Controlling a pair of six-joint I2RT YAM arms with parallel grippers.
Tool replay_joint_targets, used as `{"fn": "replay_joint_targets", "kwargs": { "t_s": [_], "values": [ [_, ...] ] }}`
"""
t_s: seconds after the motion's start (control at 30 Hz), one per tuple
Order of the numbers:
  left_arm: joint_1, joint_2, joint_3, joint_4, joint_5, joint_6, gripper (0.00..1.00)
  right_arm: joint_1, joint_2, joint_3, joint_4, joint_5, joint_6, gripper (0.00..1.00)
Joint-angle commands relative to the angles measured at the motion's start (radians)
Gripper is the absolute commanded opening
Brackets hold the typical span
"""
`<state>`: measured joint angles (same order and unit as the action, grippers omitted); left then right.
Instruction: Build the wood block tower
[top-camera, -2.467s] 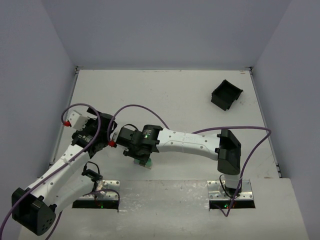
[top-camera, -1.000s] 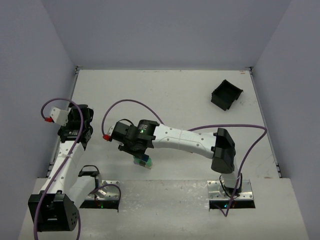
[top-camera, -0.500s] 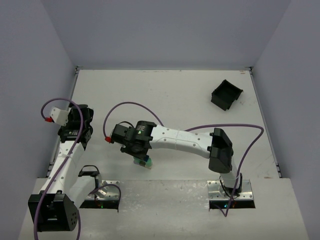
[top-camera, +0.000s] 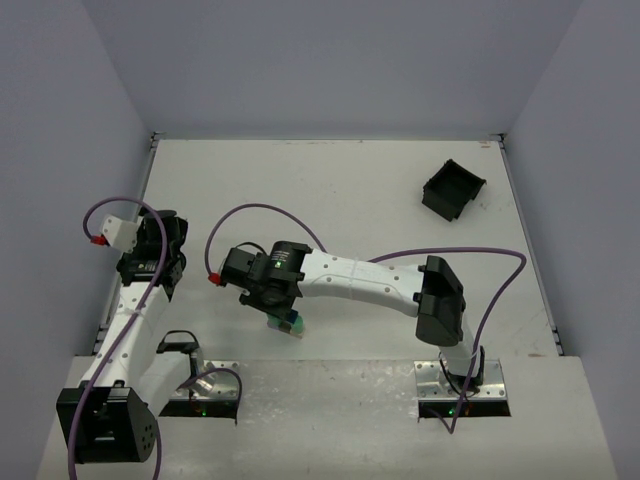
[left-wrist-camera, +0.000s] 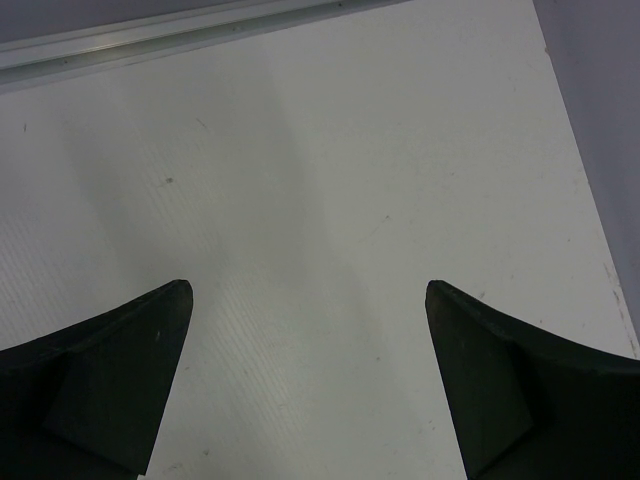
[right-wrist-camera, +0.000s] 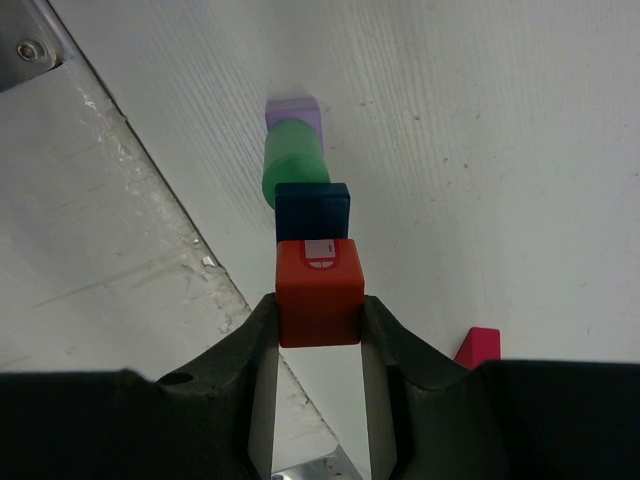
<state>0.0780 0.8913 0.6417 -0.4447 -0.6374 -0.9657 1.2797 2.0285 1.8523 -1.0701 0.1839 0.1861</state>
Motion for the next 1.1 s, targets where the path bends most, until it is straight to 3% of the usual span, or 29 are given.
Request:
{"fn": "replay_joint_targets", "kwargs": {
  "t_s": [0.0, 1.07],
  "values": [
    [0.005, -0.018, -0.001, 0.030, 0.008, 0.014, 1.00, 0.000, -0.008, 0.016, 0.032, -0.019, 0.018, 0.32],
    [0.005, -0.046, -0.013, 0.044, 0.024, 0.031, 1.00, -0.011, -0.008, -0.013, 0.039, 0.000, 0.027, 0.35]
  ]
}}
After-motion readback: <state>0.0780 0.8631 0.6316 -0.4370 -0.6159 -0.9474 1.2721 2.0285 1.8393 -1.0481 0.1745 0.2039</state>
